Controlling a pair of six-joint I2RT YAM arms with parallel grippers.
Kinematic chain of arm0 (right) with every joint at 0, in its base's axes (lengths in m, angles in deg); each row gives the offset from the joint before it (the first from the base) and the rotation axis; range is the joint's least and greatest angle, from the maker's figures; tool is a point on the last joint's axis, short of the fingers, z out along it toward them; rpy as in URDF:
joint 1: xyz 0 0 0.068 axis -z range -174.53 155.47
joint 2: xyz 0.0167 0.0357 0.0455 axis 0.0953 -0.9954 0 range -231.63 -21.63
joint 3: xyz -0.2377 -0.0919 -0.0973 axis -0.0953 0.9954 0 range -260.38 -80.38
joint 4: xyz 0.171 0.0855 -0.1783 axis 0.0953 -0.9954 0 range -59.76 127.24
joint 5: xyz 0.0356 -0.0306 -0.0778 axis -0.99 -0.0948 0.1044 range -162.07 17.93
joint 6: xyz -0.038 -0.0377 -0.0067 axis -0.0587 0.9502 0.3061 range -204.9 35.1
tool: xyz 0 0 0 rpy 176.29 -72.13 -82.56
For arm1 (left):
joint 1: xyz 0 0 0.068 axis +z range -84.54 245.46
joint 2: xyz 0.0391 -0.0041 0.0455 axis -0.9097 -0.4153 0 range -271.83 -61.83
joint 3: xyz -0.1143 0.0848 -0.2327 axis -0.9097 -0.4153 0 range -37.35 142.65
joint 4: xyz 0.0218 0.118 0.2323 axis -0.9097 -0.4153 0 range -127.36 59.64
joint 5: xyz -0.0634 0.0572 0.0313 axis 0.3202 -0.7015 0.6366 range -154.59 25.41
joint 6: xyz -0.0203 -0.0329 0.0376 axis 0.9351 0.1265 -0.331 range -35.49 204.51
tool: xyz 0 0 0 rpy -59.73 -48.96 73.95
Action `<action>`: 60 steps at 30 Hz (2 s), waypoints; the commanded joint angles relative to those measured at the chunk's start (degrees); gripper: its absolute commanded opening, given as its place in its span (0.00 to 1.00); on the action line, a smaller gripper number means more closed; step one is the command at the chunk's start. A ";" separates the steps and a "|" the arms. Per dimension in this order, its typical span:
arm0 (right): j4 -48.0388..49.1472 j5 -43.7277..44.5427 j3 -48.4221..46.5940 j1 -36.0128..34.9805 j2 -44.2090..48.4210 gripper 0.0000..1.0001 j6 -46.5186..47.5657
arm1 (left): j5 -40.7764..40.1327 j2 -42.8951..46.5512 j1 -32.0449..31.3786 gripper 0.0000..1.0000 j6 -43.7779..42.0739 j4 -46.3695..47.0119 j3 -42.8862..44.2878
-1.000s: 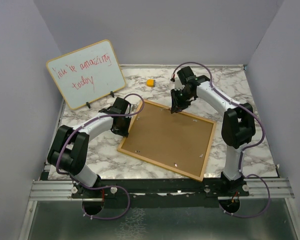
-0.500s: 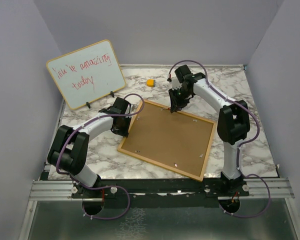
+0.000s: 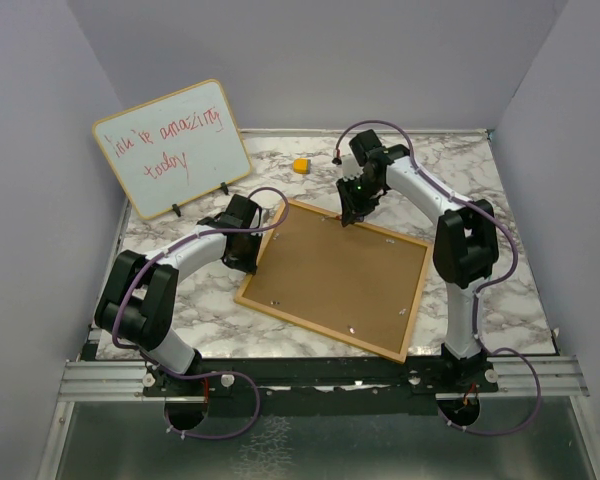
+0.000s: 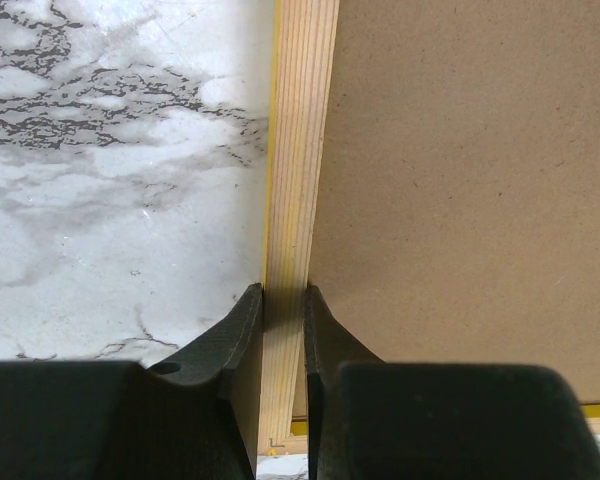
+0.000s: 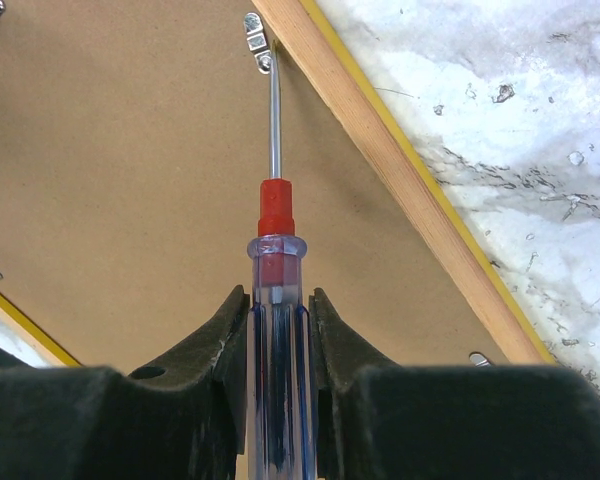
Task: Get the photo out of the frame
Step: Release the photo frame item from the photo frame.
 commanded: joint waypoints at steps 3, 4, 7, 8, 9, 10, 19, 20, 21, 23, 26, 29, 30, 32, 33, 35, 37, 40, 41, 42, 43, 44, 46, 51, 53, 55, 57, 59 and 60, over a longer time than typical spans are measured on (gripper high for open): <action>-2.31 -3.03 -0.45 -0.40 -1.10 0.00 2.91 | 2.82 -1.69 -0.46 0.11 0.25 1.34 -1.00; -2.32 -3.07 -0.25 -0.51 -1.27 0.00 2.94 | 2.88 -1.75 -0.46 0.11 0.24 1.33 -1.06; -2.13 -2.90 0.03 -0.73 -1.68 0.01 3.12 | 2.91 -1.78 -0.43 0.11 0.26 1.33 -1.07; -1.99 -2.35 -0.07 -0.74 -1.88 0.01 2.91 | 2.92 -1.73 -0.45 0.11 0.26 1.33 -1.08; -2.15 -1.84 -0.38 -0.69 -2.22 0.00 2.78 | 2.87 -1.72 -0.44 0.11 0.26 1.33 -1.04; -2.33 -1.64 -0.78 -0.69 -2.53 0.01 2.77 | 2.84 -1.70 -0.46 0.11 0.26 1.33 -1.14; -3.32 -1.06 -4.32 -0.69 -4.11 0.00 2.70 | 2.82 -1.70 -0.46 0.10 0.21 1.33 -1.05; -3.51 -1.61 -4.38 -0.69 -4.11 0.01 2.94 | 2.79 -1.71 -0.46 0.09 0.17 1.33 -1.03; -3.69 -2.23 -4.25 -0.75 -4.05 0.01 3.27 | 2.75 -1.82 -0.44 0.09 0.17 1.29 -1.04; -3.57 -2.43 -3.28 -1.07 -3.46 0.01 3.70 | 2.91 -1.78 -0.42 0.08 0.17 1.24 -1.06; -3.43 -2.11 -1.46 -1.43 -2.22 0.00 4.29 | 2.91 -1.78 -0.40 0.08 0.17 1.24 -1.06; -2.97 -1.83 0.34 -1.41 -1.13 0.00 4.56 | 2.92 -1.78 -0.45 0.08 0.17 1.24 -1.01; -2.96 -1.54 0.59 -1.45 -0.98 0.01 4.48 | 2.92 -1.78 -0.42 0.08 0.17 1.24 -0.99; -3.01 -1.49 0.79 -1.48 -0.94 0.00 4.44 | 2.92 -1.78 -0.46 0.08 0.17 1.24 -1.02; -2.97 -1.57 0.76 -1.48 -0.95 0.01 4.39 | 2.92 -1.80 -0.43 0.08 0.17 1.24 -1.07; -3.08 -1.83 0.42 -1.48 -1.10 0.00 4.35 | 2.92 -1.78 -0.46 0.08 0.17 1.24 -1.07; -3.37 -2.43 -0.02 -1.55 -1.17 0.01 4.42 | 2.92 -1.80 -0.45 0.08 0.17 1.24 -1.07; -3.38 -3.10 -0.19 -1.93 -1.01 0.01 4.61 | 2.92 -1.73 -0.45 0.08 0.17 1.24 -1.07; -3.50 -3.27 -0.29 -2.03 -1.03 0.00 4.73 | 2.92 -1.77 -0.45 0.08 0.17 1.24 -1.00; -3.55 -3.38 -0.23 -2.13 -1.10 0.00 4.82 | 2.92 -1.78 -0.42 0.08 0.17 1.24 -1.02; -3.63 -3.47 -0.25 -2.30 -1.17 0.00 4.87 | 2.96 -1.85 -0.40 0.08 0.17 1.24 -1.07; -3.64 -3.48 -0.28 -2.49 -1.27 0.00 4.87 | 3.00 -1.87 -0.41 0.08 0.16 1.22 -1.08; -3.73 -3.68 -0.34 -2.60 -1.38 0.00 4.95 | 2.96 -1.79 -0.41 0.08 0.10 1.24 -1.07; -3.71 -2.32 -0.82 -2.74 -1.02 0.01 4.34 | 3.01 -1.80 -0.45 0.08 0.08 1.18 -1.01; -3.24 -0.85 -1.54 -2.71 -0.24 0.01 2.99 | 2.92 -1.66 -0.46 0.08 0.08 1.13 -0.99; -2.27 0.10 -1.78 -2.66 1.56 0.00 1.73 | 2.64 -1.49 -0.44 0.12 0.16 1.13 -1.01; -0.63 2.27 -1.47 -2.58 3.88 0.00 -0.71 | 2.51 -1.16 -0.44 0.17 0.17 1.19 -1.03; 1.40 4.92 -0.55 -2.32 6.35 0.00 -3.23 | 2.21 -0.60 -0.45 0.25 0.25 1.23 -1.08; 2.48 6.21 0.26 -1.94 7.45 0.00 -4.58 | 2.06 -0.20 -0.41 0.28 0.33 1.24 -1.08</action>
